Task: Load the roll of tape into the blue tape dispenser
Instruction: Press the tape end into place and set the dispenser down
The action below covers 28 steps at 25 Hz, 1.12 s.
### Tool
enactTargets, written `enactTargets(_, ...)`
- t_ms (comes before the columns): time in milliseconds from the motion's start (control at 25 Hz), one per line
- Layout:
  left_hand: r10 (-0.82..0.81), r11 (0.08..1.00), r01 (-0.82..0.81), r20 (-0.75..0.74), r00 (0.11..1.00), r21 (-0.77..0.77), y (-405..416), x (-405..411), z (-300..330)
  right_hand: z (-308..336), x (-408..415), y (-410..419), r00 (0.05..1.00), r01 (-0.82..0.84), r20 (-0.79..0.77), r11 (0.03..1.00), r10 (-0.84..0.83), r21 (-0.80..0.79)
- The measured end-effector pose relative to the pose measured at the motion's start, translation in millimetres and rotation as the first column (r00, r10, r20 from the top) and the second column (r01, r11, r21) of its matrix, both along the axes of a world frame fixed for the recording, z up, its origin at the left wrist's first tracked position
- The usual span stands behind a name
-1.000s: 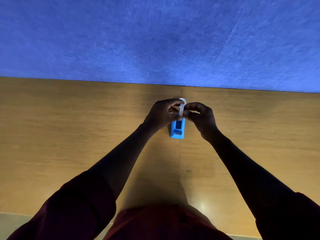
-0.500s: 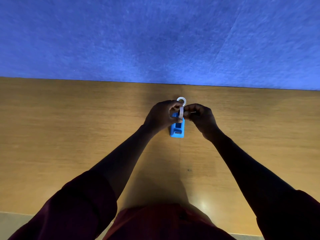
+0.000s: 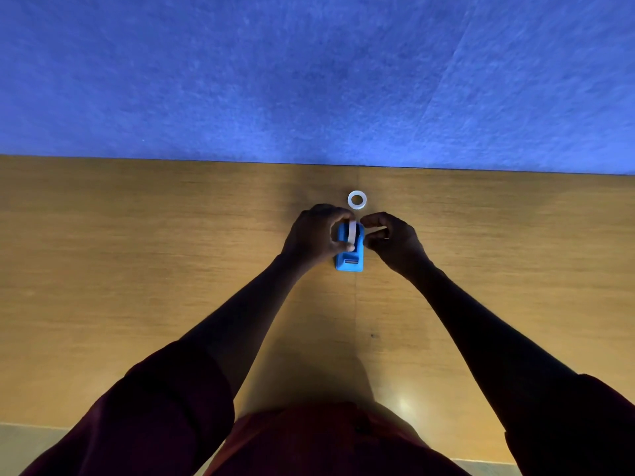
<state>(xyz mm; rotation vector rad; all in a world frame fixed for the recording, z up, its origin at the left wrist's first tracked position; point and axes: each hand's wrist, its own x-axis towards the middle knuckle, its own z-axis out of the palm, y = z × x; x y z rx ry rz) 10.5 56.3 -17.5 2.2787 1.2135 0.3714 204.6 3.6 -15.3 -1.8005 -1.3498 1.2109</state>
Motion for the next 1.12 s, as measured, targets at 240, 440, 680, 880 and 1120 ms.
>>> enactTargets(240,0.000,1.000,0.000,-0.017,1.000,0.017,0,2,-3,-1,-4,0,1.000,-0.001,0.027,1.000,0.000,0.006)
enactTargets(440,0.000,0.999,0.001,-0.035,0.999,0.045,-1,2,-4,-1,-4,1,0.998,-0.019,0.065,1.000,0.017,0.020)
enactTargets(680,0.010,1.000,-0.009,-0.052,0.999,0.017,-1,4,-9,2,-4,-2,0.995,-0.019,0.096,0.998,0.012,0.067)
enactTargets(880,0.039,0.999,-0.040,-0.059,0.998,0.000,-1,5,-11,9,-12,-2,0.984,-0.103,0.157,0.982,0.078,0.159)
enactTargets(1120,0.041,0.999,-0.042,-0.061,0.997,-0.013,0,5,-10,11,-20,14,0.946,-0.120,0.320,0.978,0.060,0.171)
